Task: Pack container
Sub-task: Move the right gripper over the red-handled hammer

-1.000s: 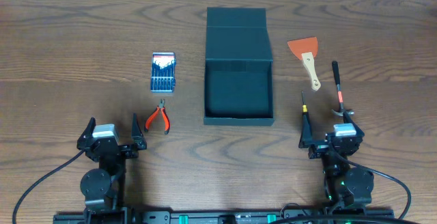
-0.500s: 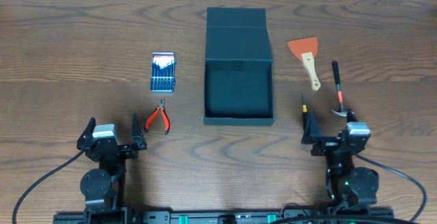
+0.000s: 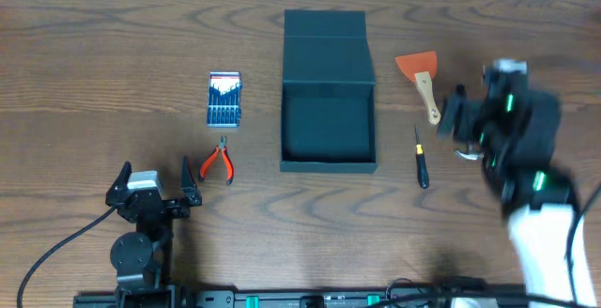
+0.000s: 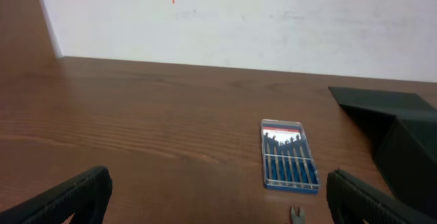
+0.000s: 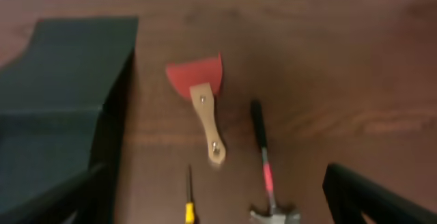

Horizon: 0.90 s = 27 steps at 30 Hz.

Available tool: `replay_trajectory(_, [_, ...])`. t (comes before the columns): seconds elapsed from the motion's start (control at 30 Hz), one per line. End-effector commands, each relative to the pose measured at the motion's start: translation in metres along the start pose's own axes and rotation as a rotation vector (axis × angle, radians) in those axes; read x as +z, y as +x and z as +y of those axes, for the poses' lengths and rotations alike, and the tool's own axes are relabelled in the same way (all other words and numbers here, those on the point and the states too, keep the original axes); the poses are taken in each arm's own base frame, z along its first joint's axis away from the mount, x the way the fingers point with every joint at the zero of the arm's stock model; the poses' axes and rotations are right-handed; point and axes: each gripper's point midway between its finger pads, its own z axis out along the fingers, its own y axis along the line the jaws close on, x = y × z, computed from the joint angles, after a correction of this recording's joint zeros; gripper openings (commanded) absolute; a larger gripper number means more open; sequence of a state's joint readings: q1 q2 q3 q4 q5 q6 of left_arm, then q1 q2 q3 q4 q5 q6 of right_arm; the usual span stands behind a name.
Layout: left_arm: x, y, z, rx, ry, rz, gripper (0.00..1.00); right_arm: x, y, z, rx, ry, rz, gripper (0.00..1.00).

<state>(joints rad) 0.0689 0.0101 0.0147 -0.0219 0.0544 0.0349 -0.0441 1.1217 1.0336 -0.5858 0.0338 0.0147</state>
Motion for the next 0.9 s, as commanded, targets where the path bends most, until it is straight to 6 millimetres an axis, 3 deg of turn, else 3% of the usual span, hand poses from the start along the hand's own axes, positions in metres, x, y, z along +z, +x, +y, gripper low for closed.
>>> replay_trajectory(0.0, [0.000,0.014,-0.003,0.017,0.017,0.046,0.99,0.009,-0.036,0.000,-0.070,-0.046,0.078,0.99])
replay_trajectory(0.2, [0.000,0.014,-0.003,0.017,0.017,0.046,0.98,0.036,-0.046,-0.013,-0.193,-0.051,0.266,0.99])
replay_trajectory(0.37, [0.000,0.014,-0.003,0.017,0.017,0.046,0.99,0.059,-0.006,-0.023,-0.238,-0.074,0.450,0.99])
replay_trajectory(0.5, [0.000,0.014,-0.003,0.017,0.017,0.046,0.98,0.078,0.006,-0.032,-0.198,-0.067,0.496,0.99])
replay_trajectory(0.63, [0.000,0.014,-0.003,0.017,0.017,0.046,0.99,0.082,0.010,-0.034,-0.136,-0.049,0.512,0.99])
replay_trajectory(0.73, [0.000,0.014,-0.003,0.017,0.017,0.046,0.99,0.085,0.016,-0.048,-0.128,-0.008,0.538,0.99])
replay_trajectory(0.87, [0.000,0.014,-0.003,0.017,0.017,0.046,0.99,0.090,0.041,-0.062,-0.062,0.011,0.622,0.99])
